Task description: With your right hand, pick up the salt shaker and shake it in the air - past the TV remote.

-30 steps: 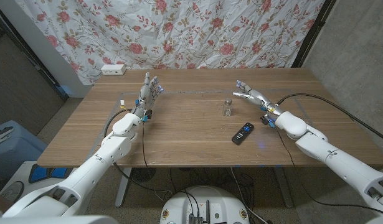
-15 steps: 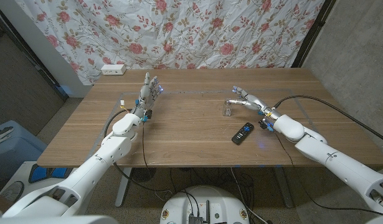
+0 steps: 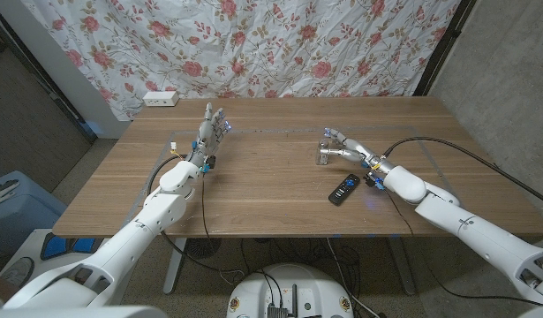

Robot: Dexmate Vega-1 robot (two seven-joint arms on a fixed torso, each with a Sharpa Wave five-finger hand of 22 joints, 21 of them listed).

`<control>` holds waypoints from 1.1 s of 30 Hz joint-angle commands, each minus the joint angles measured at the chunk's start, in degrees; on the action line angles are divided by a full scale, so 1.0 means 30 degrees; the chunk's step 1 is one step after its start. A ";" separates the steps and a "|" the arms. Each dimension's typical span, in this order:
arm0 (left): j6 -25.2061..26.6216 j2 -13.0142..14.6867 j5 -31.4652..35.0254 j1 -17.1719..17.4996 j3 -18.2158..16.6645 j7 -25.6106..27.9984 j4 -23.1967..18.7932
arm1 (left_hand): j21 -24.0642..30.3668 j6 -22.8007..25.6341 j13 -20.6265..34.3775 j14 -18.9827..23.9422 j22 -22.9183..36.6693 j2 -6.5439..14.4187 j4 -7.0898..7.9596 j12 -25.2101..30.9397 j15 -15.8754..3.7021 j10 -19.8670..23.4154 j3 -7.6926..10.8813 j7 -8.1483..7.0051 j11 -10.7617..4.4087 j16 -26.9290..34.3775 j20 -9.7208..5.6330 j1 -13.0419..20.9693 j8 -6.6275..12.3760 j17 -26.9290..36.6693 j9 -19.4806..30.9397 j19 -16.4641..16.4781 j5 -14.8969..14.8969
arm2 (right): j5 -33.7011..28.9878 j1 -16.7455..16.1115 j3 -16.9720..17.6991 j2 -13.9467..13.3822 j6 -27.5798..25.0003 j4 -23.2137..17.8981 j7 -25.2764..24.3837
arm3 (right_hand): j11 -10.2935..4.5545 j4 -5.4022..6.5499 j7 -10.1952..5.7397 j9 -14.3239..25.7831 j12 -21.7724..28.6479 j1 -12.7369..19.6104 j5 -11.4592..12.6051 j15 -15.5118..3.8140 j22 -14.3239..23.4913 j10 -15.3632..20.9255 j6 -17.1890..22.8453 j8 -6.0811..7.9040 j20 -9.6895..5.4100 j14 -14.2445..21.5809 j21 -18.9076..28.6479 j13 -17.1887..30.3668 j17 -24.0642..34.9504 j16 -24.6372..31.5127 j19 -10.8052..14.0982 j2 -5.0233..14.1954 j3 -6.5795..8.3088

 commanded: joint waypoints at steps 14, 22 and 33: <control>-0.0002 -0.0001 -0.0001 -0.0006 0.0002 -0.0008 0.0011 | 0.0004 0.0032 0.0070 0.0050 0.0093 0.1874 0.0047 0.0077 -0.2004 -0.0005 -0.0102 -0.0191 -0.0150 0.0109 -0.0479 -0.0030 0.0078 0.0033 0.0029 0.0250 0.0114 | -0.0773 0.0288 -0.0522 0.0630 -0.0236 0.0970 -0.1198 | -0.0948 0.0050 -0.0604 0.0145 0.0315 0.1455 0.0445 -0.0673 0.0060 0.2017 0.2630 0.1009 -0.0358 0.1429 0.0071 0.0053 -0.0210 0.0572 0.1493 -0.0133 0.0263; -0.0002 -0.0001 -0.0002 -0.0003 0.0002 -0.0007 0.0007 | -0.0005 0.0042 0.0070 0.0053 0.0093 0.1877 0.0048 0.0076 -0.2003 -0.0006 -0.0109 -0.0178 -0.0144 0.0110 -0.0473 -0.0030 0.0083 0.0033 0.0029 0.0238 0.0115 | -0.0868 0.0330 -0.0566 0.0870 -0.0351 0.1208 -0.1786 | -0.1208 0.0011 -0.1193 0.0137 0.0415 0.2510 0.0921 -0.1083 0.0049 0.3395 0.4168 0.1550 -0.0526 0.2415 0.0088 0.0053 -0.0363 0.0842 0.2424 -0.0367 0.0312; -0.0010 -0.0011 0.0005 -0.0010 0.0009 -0.0005 0.0022 | -0.0010 0.0044 0.0070 0.0052 0.0093 0.1879 0.0047 0.0081 -0.2008 0.0006 -0.0119 -0.0180 -0.0158 0.0109 -0.0477 -0.0029 0.0084 0.0033 0.0029 0.0243 0.0118 | -0.1111 0.0619 -0.0826 0.1131 -0.0319 0.1578 -0.2088 | -0.1631 0.0073 -0.1742 0.0136 0.0372 0.3978 0.1519 -0.1671 0.0037 0.4916 0.5853 0.2084 -0.0833 0.3404 -0.0062 0.0063 -0.0478 0.1065 0.3159 -0.0202 0.0444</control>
